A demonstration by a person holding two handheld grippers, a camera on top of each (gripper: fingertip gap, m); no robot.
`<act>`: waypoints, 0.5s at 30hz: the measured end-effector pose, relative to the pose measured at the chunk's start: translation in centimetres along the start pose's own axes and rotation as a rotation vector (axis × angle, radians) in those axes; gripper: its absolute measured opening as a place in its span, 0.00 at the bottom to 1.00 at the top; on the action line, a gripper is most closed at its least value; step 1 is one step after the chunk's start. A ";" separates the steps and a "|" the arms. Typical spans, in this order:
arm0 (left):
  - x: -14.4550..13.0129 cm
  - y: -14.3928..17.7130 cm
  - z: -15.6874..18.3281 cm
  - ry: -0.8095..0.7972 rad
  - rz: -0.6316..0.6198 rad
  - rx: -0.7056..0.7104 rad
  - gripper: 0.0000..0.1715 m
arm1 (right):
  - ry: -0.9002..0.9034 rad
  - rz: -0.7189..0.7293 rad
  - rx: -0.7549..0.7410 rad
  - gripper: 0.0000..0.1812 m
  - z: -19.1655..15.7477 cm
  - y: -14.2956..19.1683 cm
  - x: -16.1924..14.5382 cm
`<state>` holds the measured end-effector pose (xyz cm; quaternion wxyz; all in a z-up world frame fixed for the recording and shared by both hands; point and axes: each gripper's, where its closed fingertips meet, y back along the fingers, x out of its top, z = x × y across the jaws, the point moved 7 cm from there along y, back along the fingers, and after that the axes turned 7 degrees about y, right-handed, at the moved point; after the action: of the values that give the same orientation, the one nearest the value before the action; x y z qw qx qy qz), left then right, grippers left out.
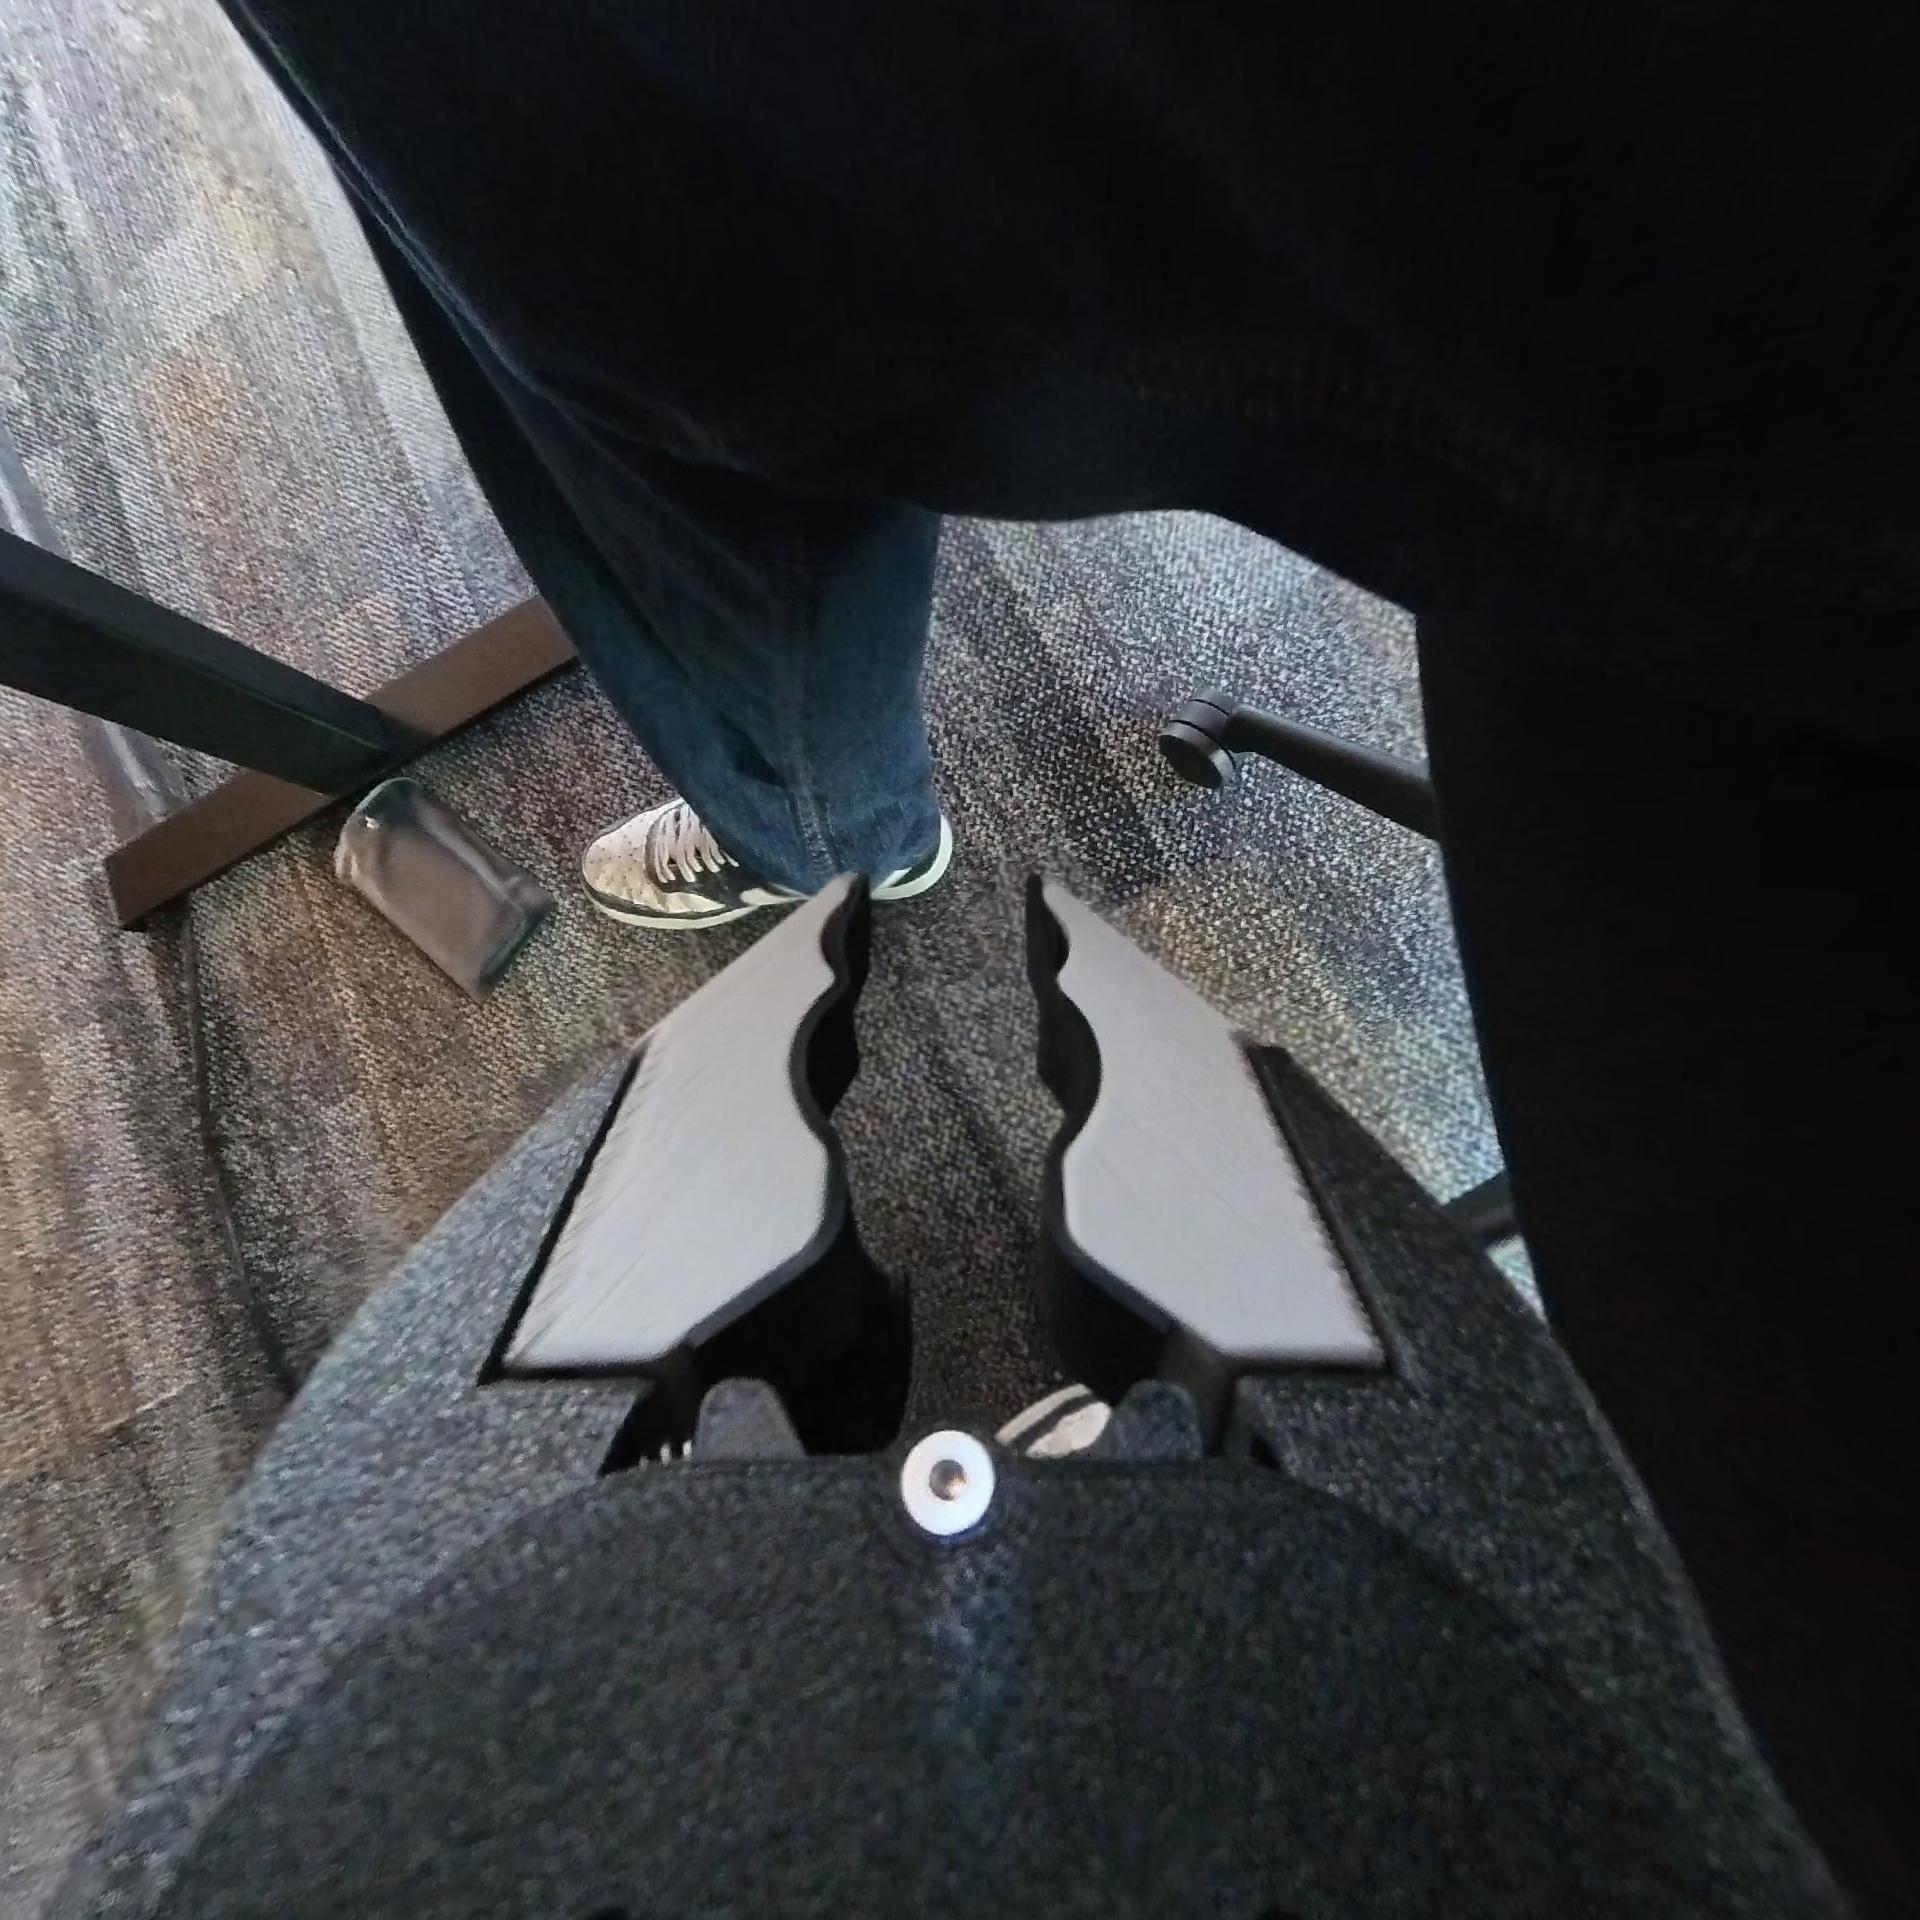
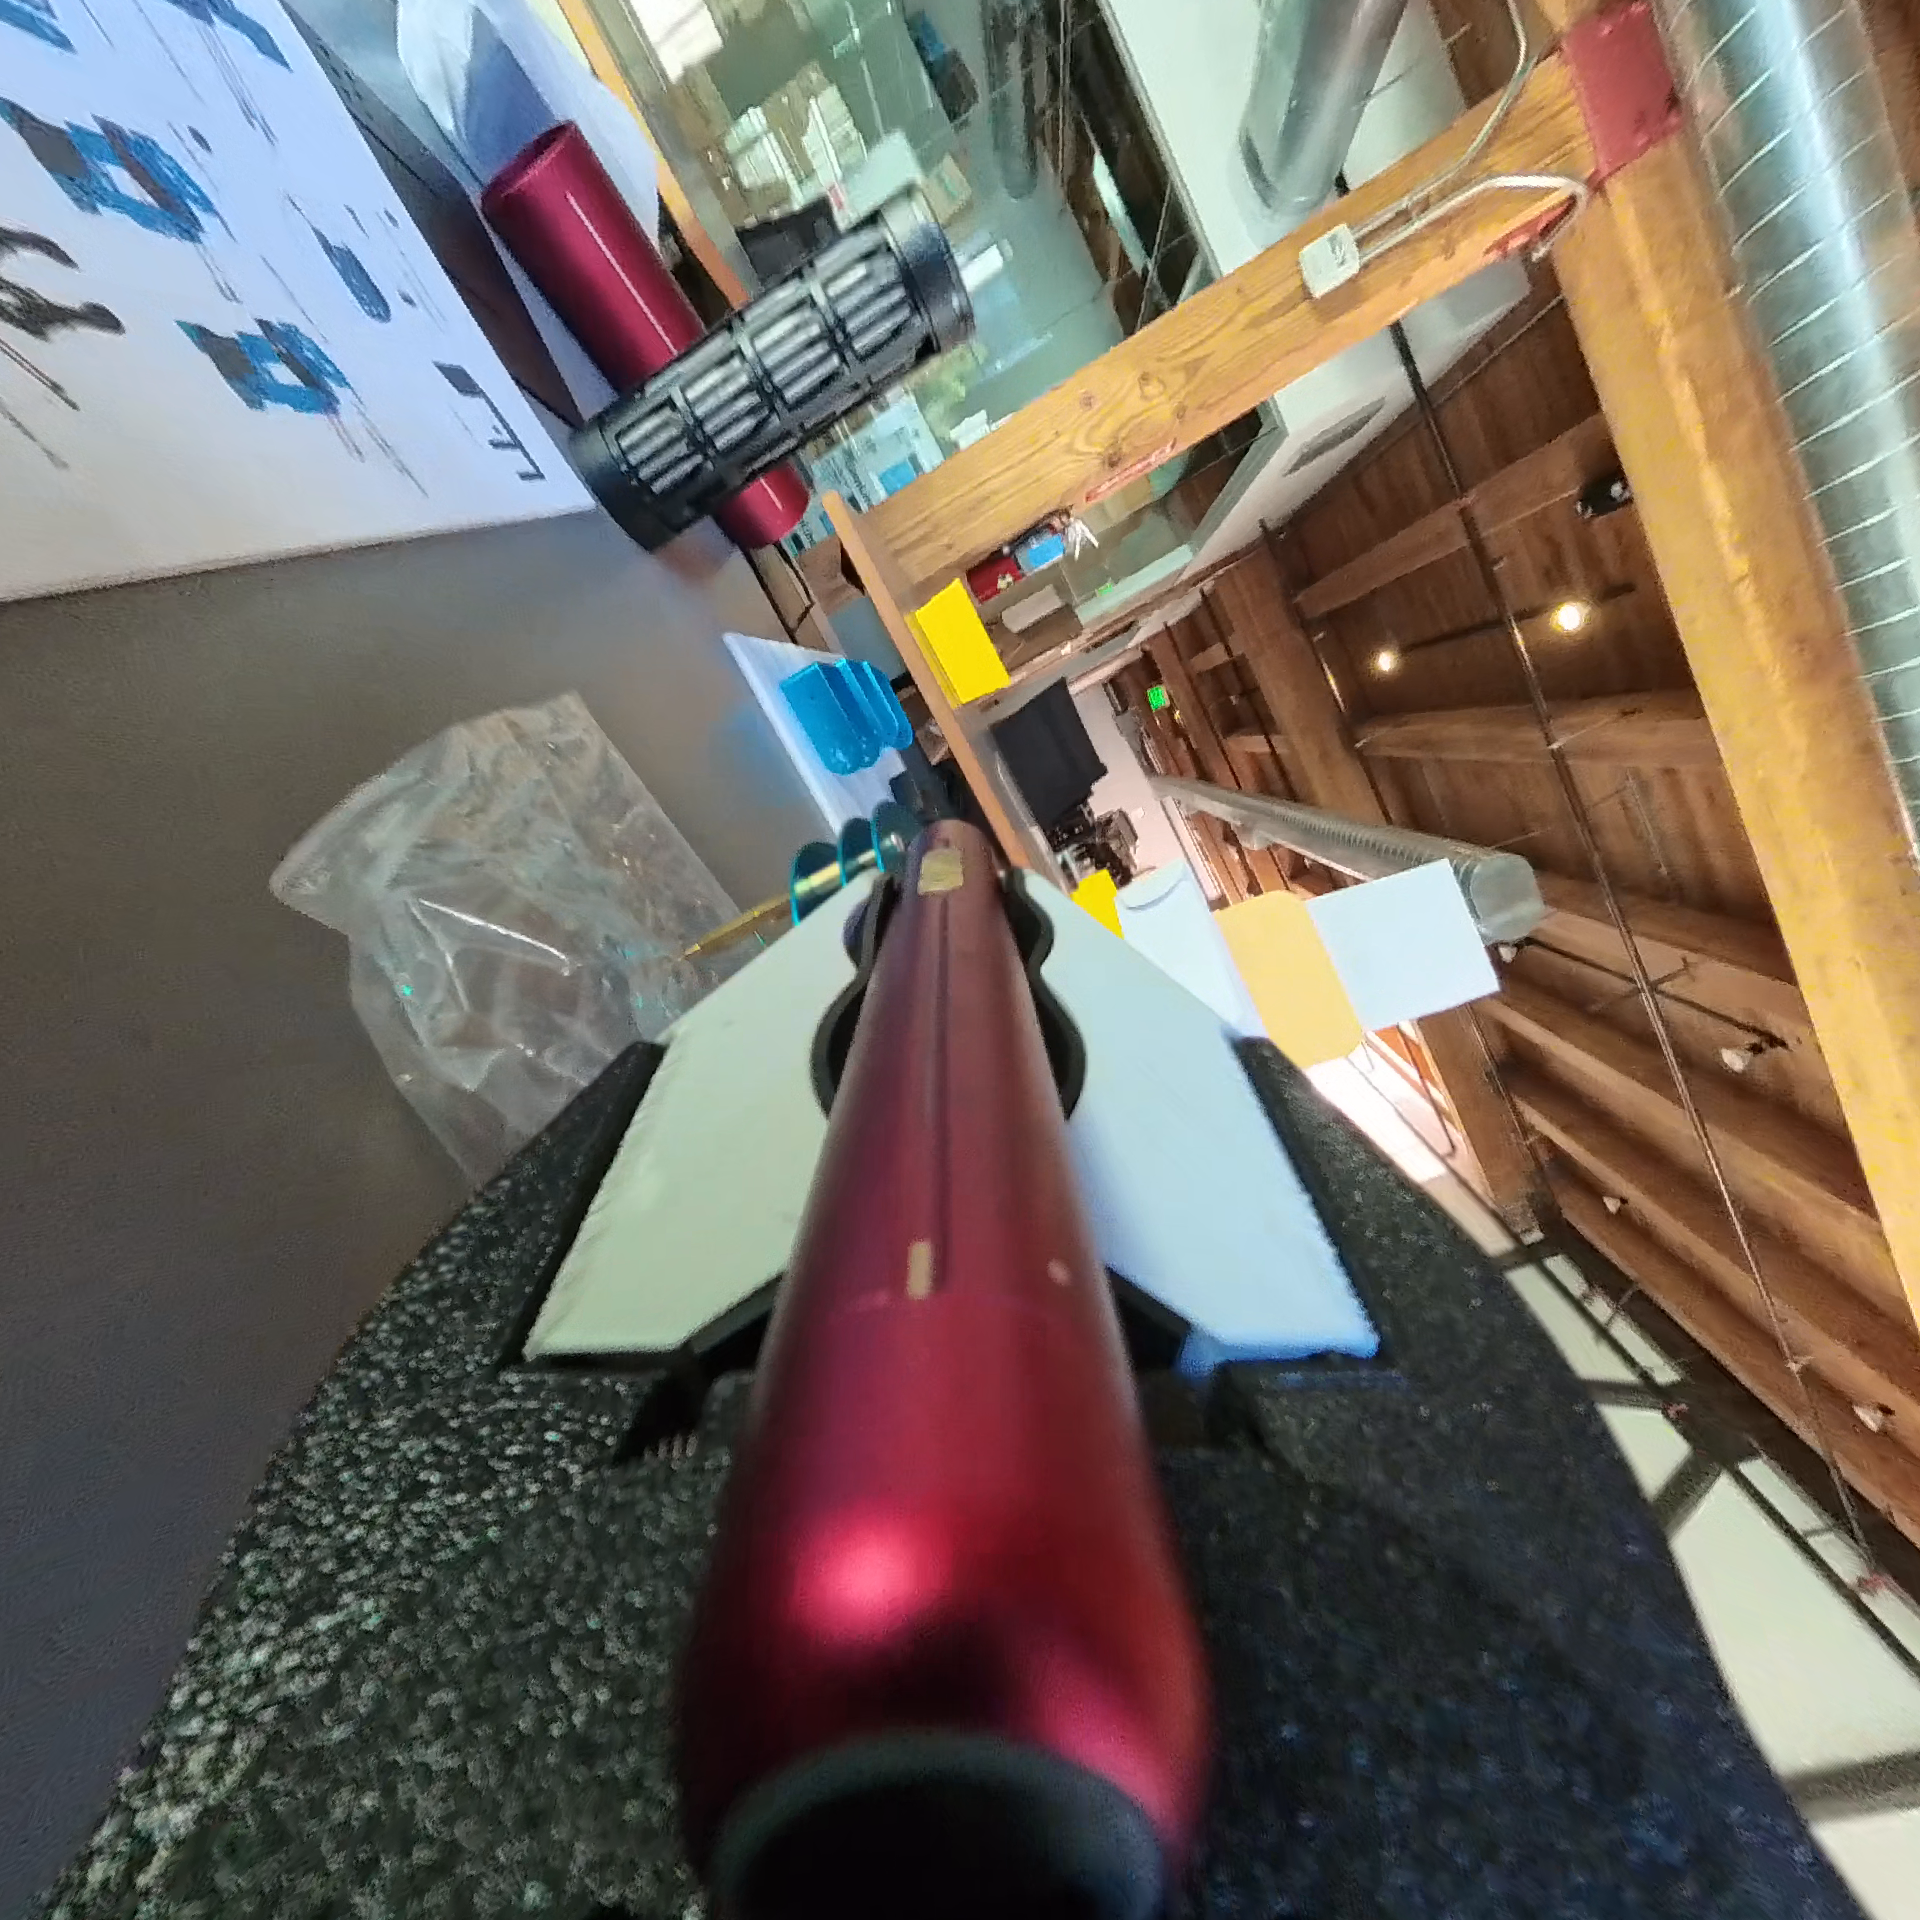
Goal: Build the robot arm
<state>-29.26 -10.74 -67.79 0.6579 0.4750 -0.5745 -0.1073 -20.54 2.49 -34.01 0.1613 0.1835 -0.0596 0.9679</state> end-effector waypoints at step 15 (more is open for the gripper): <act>-3.1 0.3 0.3 -0.031 -0.087 0.035 0.16 | -0.069 -0.140 -0.045 0.11 0.7 -0.1 -1.4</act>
<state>-30.65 -8.60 -69.66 0.6352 0.5090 -0.5654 -0.1331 -19.07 2.10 -33.87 0.2306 0.2167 -0.0740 0.9457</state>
